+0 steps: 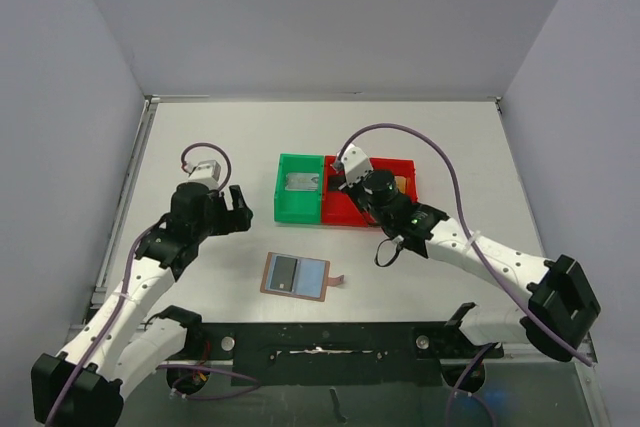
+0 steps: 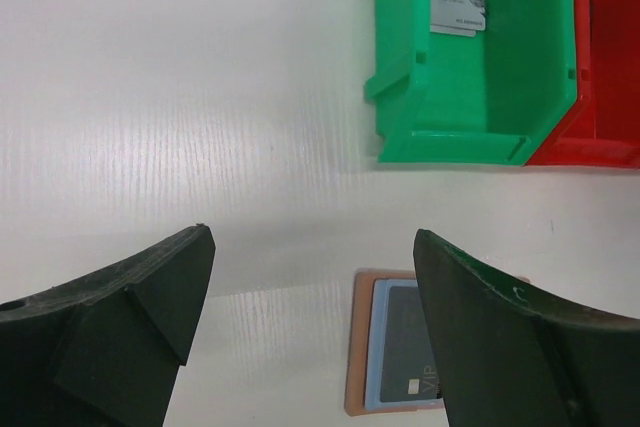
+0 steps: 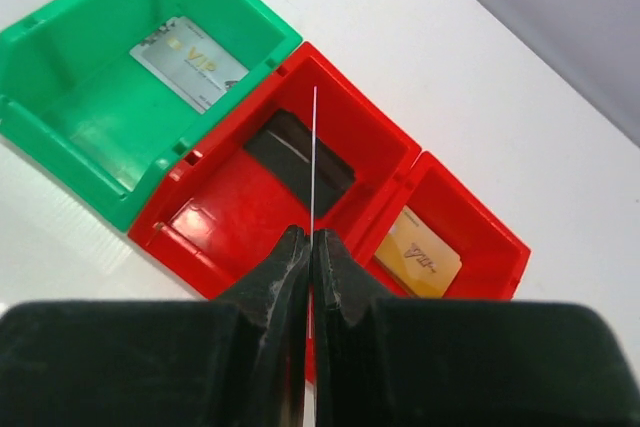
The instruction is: Take the credit cards out of the card holder
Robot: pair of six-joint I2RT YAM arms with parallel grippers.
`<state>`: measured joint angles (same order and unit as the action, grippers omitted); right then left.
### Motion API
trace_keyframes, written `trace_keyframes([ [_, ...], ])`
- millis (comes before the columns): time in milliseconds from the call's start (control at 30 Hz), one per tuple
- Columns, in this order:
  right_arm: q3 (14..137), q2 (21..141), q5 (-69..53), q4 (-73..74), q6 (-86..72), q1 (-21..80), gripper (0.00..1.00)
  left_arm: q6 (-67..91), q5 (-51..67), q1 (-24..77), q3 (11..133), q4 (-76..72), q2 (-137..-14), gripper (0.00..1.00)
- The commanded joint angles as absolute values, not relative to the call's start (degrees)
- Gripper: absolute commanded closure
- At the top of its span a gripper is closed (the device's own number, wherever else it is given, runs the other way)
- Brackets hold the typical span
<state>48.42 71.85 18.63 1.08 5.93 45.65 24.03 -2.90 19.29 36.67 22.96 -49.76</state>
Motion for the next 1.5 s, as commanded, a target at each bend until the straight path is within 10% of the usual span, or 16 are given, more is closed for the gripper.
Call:
trace_keyframes([
  [0, 53.33, 75.59, 19.11, 1.21, 13.14, 44.96, 1.00, 21.50, -2.64, 19.53, 35.60, 17.84, -46.56, 0.20],
  [1467, 66.75, 104.37, 9.48, -0.21, 46.79, 36.30, 0.96, 18.74, -6.12, 19.82, 34.01, 14.41, -45.00, 0.20],
])
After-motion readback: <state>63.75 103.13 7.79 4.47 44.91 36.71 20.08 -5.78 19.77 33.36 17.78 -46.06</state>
